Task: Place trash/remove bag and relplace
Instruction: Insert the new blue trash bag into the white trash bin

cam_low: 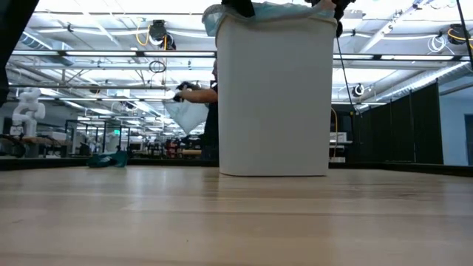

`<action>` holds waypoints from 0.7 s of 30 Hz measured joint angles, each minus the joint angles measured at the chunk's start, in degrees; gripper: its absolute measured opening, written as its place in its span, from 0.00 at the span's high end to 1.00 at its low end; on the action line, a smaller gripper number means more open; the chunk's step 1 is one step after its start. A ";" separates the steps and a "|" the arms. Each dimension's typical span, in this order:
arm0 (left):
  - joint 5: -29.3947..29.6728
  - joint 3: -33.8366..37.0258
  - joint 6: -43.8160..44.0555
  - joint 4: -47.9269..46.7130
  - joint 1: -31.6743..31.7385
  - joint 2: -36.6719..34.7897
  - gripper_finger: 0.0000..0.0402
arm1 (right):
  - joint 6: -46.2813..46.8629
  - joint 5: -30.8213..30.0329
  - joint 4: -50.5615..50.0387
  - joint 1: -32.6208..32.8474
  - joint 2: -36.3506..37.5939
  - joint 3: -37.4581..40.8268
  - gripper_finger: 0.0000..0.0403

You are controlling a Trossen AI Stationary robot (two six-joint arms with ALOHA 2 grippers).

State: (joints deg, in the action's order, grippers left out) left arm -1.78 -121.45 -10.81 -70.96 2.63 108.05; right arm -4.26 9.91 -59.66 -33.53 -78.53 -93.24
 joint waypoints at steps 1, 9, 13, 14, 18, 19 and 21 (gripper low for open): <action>0.00 0.00 0.00 0.00 0.00 0.00 0.78 | 0.19 1.16 -0.05 -0.64 -0.48 -0.01 0.75; -1.09 0.00 -0.04 -0.02 0.00 0.00 0.78 | 0.42 6.86 -1.57 -1.77 -4.16 -0.02 0.75; -1.09 0.00 -0.07 0.04 0.01 0.00 0.78 | 0.31 7.49 -2.39 -1.00 -5.95 -0.17 0.75; -1.09 0.00 -0.09 0.04 0.02 0.00 0.78 | 0.31 7.59 -2.45 -0.79 -6.34 -0.22 0.75; -1.07 0.00 -0.11 0.02 0.02 0.00 0.78 | 0.61 7.58 -1.96 -0.39 -7.35 -0.23 0.75; -1.08 0.00 -0.08 -0.12 0.02 0.00 0.78 | 1.00 7.54 -1.79 -0.34 -7.21 -0.18 0.75; -1.07 0.00 -0.06 -0.47 0.02 0.00 0.78 | 2.02 7.04 -0.34 -0.43 -6.62 0.04 0.75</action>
State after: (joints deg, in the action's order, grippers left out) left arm -2.85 -121.45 -10.87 -71.43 2.66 108.05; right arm -2.24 16.95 -60.01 -33.96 -85.15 -93.20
